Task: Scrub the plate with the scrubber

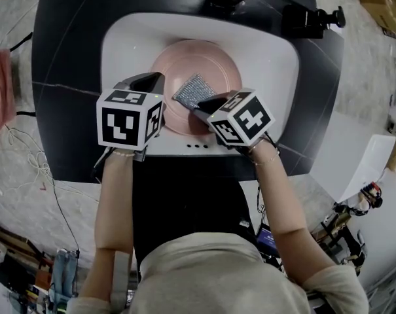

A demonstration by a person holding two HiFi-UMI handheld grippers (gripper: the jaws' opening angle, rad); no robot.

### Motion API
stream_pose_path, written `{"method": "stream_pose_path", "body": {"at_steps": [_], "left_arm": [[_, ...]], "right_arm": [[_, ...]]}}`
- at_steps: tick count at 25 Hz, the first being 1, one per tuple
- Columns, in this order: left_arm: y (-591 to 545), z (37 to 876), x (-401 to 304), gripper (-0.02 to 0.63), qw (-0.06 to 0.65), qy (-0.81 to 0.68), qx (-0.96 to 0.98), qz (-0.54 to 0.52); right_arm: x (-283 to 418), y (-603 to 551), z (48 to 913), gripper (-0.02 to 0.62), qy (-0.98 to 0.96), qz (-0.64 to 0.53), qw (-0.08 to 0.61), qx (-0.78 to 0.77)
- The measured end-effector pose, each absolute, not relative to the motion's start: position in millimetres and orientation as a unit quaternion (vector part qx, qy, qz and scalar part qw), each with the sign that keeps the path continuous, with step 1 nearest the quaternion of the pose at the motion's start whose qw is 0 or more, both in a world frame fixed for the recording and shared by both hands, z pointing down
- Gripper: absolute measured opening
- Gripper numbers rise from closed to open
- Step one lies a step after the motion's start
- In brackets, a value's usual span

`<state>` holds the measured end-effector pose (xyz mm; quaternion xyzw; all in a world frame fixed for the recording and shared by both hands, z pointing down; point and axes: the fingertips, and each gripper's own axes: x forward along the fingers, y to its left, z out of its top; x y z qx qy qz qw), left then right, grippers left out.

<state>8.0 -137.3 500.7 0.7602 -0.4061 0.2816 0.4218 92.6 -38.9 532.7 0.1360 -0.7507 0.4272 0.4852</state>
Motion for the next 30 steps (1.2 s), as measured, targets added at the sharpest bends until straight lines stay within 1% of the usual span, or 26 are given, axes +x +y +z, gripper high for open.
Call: {"method": "stream_pose_path", "body": {"at_steps": [7, 14, 23, 30], "left_arm": [[-137, 500, 10, 0.018, 0.422, -0.401, 0.762, 0.283], [-138, 499, 7, 0.018, 0.421, -0.407, 0.761, 0.279], [-140, 498, 10, 0.018, 0.422, -0.403, 0.763, 0.277], [-141, 496, 10, 0.018, 0.419, -0.403, 0.765, 0.277]], "right_arm": [[71, -45, 535, 0.067, -0.762, 0.422, 0.476, 0.125], [61, -69, 539, 0.069, -0.766, 0.427, 0.457, 0.148], [71, -100, 547, 0.069, -0.765, 0.426, 0.446, 0.185], [97, -113, 551, 0.068, -0.751, 0.431, 0.447, 0.226]]}}
